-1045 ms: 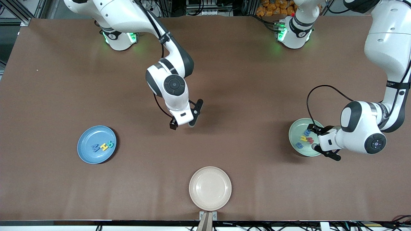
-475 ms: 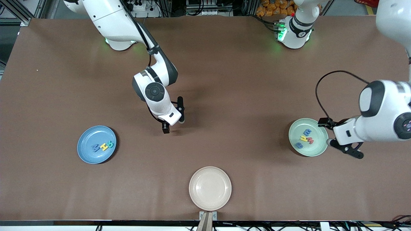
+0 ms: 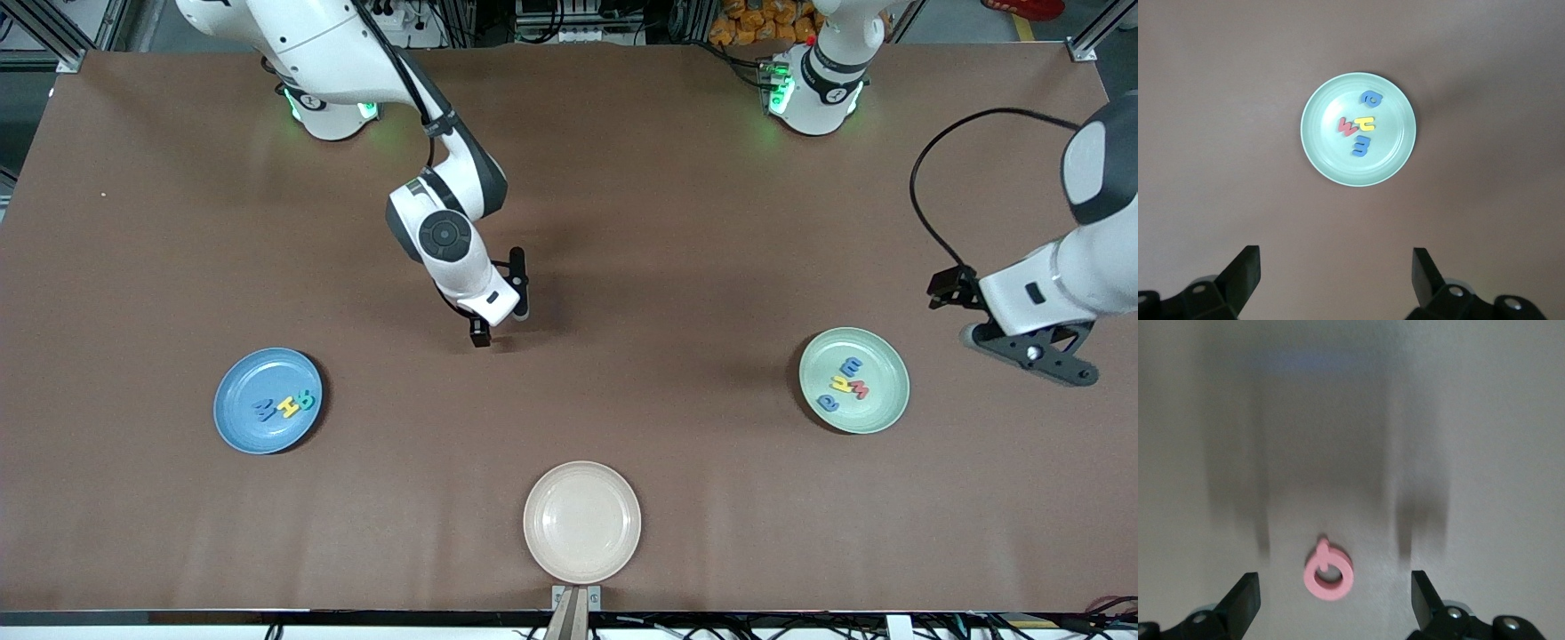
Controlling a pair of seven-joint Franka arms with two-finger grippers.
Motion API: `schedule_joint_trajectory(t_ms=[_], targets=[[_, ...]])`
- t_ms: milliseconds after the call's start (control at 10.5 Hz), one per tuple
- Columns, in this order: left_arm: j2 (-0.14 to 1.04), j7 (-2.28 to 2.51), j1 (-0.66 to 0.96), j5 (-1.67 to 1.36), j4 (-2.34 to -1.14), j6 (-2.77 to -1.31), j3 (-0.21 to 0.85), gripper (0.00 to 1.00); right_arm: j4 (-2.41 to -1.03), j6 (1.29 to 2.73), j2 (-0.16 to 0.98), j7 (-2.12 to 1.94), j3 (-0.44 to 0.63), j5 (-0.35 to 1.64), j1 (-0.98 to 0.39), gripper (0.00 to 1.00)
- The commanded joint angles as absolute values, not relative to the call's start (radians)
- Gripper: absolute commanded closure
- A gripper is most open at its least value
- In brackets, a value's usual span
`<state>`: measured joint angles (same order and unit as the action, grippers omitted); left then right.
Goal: Sort uppercase to blue plate, lowercase to green plate
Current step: 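Grasp the pink Q with the right gripper while the left gripper withdraws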
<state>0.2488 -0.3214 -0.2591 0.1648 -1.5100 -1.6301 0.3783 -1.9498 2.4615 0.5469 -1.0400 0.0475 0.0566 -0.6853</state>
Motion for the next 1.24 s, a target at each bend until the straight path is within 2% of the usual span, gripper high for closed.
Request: schedule_joint_trajectory(t_ms=[0,190,380,665,1140], targets=[[0.18,-0.214,-0.264,0.121,-1.539,-1.626,0.376,0.0,-1.994,2.502,0.525,-1.019,0.049,0.069,-0.693,0.0],[0.147,-0.016,-0.195,0.133,-1.542,-1.623,0.37,0.0,-1.994,2.511,0.532,-1.02,0.052,0.068,-0.692,0.0],[0.13,0.133,-0.12,0.135,-1.543,-1.586,0.301,0.0,-2.009,2.554,0.54,-1.022,0.054,0.064,-0.692,0.0],[0.068,0.169,0.026,0.121,-1.554,-1.568,0.123,0.0,-2.008,2.591,0.557,-1.023,0.054,0.058,-0.693,0.0],[0.032,0.124,-0.011,0.115,-1.548,-1.554,0.12,0.0,-2.008,2.618,0.574,-1.025,0.058,0.052,-0.693,0.0]])
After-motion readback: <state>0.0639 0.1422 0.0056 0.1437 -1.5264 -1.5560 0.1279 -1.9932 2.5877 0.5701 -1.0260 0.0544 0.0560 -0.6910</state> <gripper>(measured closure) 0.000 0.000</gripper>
